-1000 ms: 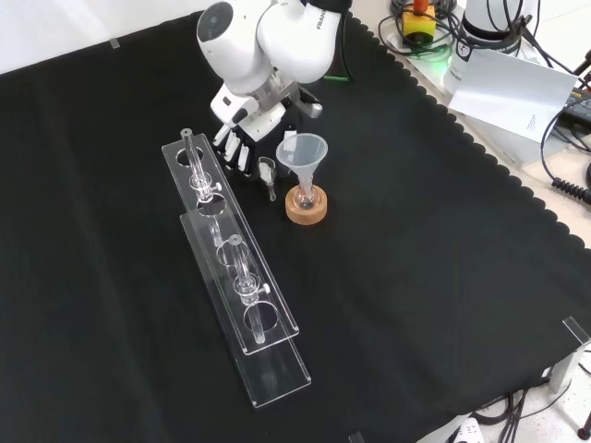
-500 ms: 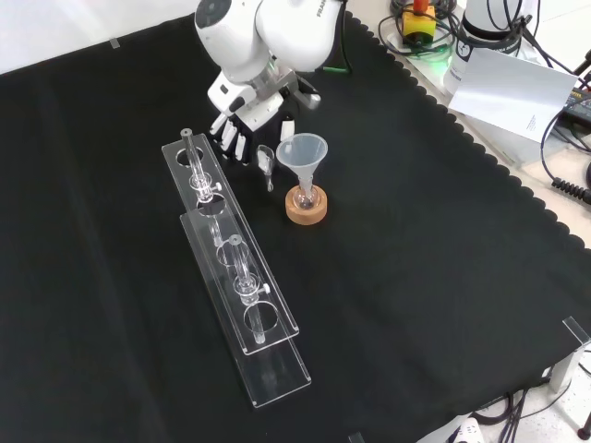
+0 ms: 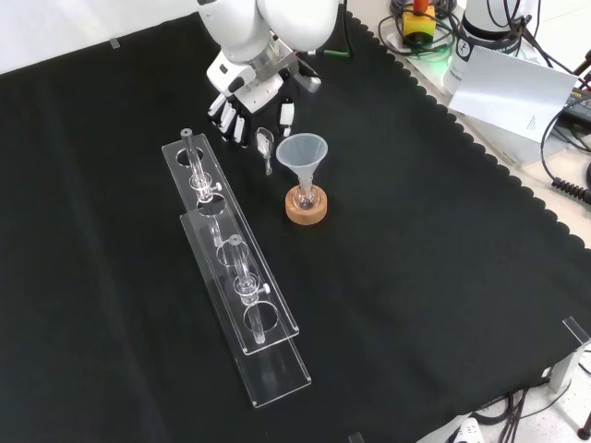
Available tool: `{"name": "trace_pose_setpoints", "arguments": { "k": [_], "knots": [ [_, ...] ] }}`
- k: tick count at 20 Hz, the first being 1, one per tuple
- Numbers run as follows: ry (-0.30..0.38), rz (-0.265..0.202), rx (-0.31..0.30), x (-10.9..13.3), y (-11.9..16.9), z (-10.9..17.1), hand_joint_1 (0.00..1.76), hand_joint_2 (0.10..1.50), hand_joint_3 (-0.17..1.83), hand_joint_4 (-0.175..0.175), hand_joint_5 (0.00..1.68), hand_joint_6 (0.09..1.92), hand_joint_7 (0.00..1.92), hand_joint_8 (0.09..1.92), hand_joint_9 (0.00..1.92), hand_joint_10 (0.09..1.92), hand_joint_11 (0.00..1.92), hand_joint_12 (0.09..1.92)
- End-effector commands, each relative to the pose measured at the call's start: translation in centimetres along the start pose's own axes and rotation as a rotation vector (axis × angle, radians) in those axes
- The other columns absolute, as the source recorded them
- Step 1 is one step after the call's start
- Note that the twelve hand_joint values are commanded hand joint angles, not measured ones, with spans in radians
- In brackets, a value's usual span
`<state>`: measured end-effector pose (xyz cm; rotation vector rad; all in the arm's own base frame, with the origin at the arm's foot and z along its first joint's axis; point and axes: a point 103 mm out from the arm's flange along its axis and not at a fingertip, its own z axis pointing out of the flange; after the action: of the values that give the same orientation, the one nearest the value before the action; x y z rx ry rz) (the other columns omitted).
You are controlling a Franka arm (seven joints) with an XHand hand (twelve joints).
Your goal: Pick up the weighing funnel.
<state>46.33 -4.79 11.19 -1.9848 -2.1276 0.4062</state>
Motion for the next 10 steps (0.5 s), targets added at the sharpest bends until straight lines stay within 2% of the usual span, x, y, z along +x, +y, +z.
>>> {"name": "trace_pose_setpoints", "arguments": {
  "k": [1, 10],
  "knots": [
    [-0.007, 0.021, 0.004, -0.2, -1.3, -0.2, 1.06, 0.77, 0.68, 0.146, 1.03, 1.09, 0.54, 0.74, 0.71, 0.61, 0.27, 1.35],
    [-0.019, 0.031, 0.044, -0.8, -2.2, -1.2, 1.06, 0.75, 0.68, 0.154, 1.05, 1.07, 0.55, 0.74, 0.72, 0.61, 0.27, 1.34]
  ]
}}
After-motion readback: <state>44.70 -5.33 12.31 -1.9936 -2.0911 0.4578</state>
